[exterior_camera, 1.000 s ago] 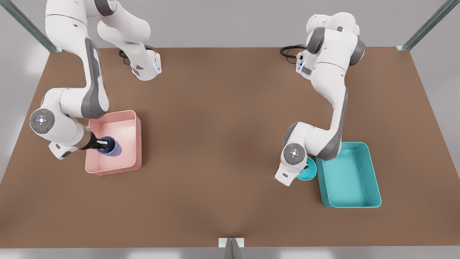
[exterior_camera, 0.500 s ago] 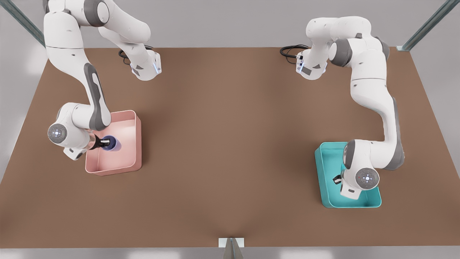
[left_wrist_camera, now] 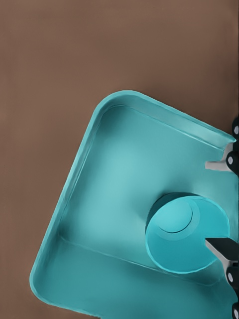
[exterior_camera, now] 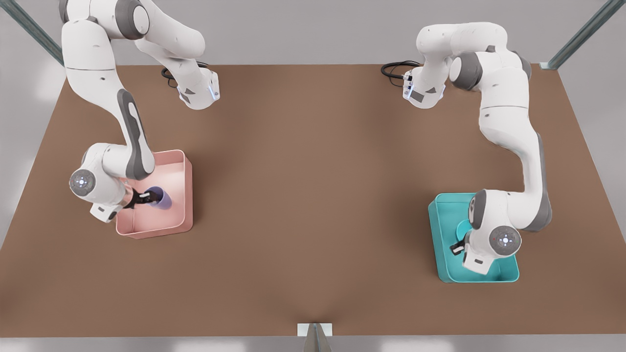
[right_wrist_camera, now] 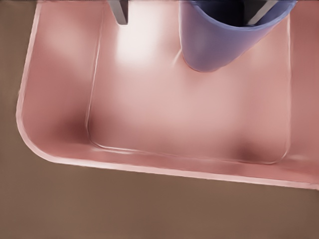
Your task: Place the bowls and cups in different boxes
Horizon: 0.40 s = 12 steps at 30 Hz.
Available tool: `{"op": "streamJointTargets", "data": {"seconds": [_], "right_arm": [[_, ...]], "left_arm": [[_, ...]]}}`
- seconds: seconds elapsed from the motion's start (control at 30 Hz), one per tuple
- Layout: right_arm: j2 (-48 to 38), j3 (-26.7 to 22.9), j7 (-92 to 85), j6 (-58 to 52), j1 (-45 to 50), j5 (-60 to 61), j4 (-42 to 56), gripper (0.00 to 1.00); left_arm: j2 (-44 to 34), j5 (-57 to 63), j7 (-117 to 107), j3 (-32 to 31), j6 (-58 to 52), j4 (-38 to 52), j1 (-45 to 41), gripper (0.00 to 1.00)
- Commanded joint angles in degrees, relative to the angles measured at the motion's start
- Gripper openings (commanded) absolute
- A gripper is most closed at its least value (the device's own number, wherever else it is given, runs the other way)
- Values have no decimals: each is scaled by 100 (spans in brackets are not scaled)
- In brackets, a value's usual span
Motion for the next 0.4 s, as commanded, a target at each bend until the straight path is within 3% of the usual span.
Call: {"op": "streamJointTargets", "data": {"seconds": [0.0, 0.07, 0.13, 0.2, 0.37], "right_arm": [[-252, -1, -839, -628, 16, 164, 15, 100], [-806, -1, -795, -1946, 157, 207, 524, 100], [-947, -1, -541, -3072, 473, 216, 1561, 100], [-859, -1, 1859, -4723, 1052, 102, 3002, 100], [-1483, -1, 1877, -4777, 1062, -109, 3109, 100]], "left_arm": [[-459, -68, 873, -316, -1282, 225, 69, 100], [-1101, -630, 1860, -589, -2382, 683, 69, 100], [-1620, -683, 2334, -765, -2708, 674, 78, 100], [-2737, -850, 2414, -704, -1846, -838, 52, 100], [-2666, -947, 2440, -774, -2382, -715, 69, 100]]}}
